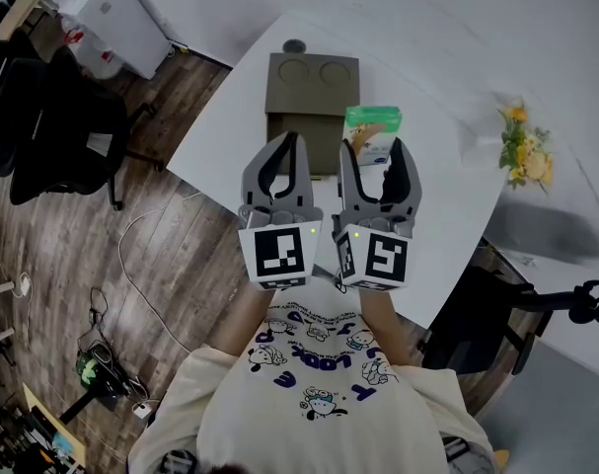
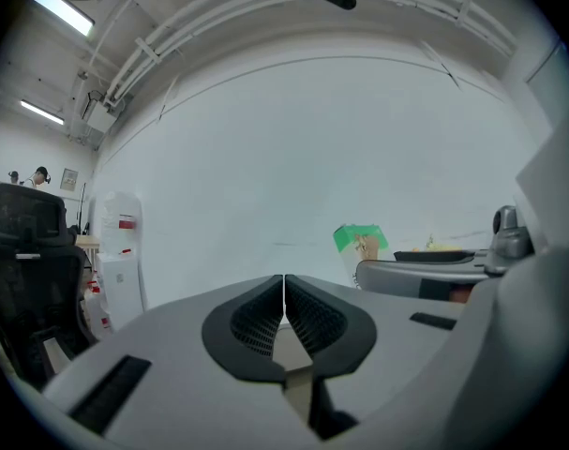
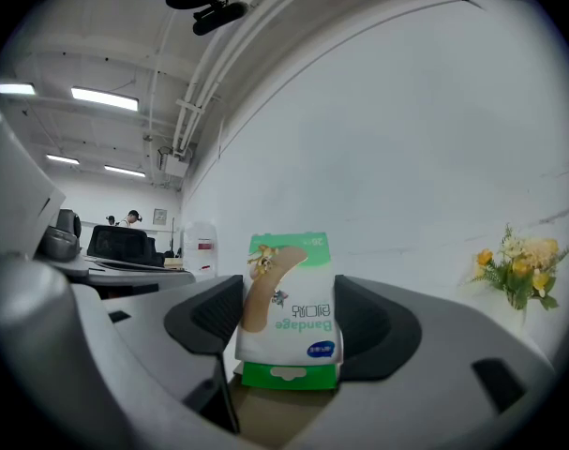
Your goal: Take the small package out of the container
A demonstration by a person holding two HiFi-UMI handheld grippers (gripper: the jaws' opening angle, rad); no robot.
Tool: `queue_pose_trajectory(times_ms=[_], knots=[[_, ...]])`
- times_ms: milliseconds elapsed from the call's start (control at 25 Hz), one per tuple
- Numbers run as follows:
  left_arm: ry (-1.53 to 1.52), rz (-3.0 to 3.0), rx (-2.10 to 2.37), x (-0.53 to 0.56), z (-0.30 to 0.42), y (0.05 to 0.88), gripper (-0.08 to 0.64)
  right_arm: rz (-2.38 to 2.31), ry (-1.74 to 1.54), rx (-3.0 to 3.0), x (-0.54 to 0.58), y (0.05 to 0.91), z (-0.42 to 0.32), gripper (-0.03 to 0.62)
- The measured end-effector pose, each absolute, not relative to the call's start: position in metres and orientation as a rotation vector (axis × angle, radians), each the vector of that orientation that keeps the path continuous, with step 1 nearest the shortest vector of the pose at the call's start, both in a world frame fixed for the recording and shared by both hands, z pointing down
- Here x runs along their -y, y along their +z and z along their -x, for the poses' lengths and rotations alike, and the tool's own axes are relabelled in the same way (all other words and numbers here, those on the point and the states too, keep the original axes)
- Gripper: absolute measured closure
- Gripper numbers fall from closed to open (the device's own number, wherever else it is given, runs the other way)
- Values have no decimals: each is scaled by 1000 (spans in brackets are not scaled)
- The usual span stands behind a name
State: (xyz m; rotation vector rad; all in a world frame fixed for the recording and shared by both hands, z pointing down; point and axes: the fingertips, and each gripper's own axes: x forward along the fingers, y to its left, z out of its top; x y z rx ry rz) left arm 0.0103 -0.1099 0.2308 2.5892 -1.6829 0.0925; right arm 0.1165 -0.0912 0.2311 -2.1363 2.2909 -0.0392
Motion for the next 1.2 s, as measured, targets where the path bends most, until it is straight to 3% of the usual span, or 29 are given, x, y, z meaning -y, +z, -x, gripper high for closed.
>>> queue_pose_trajectory(times_ms=[1200], knots=[[89,-2586,1674,115,-8,232,541,2152,-39,-2279,95,231,-114,298]])
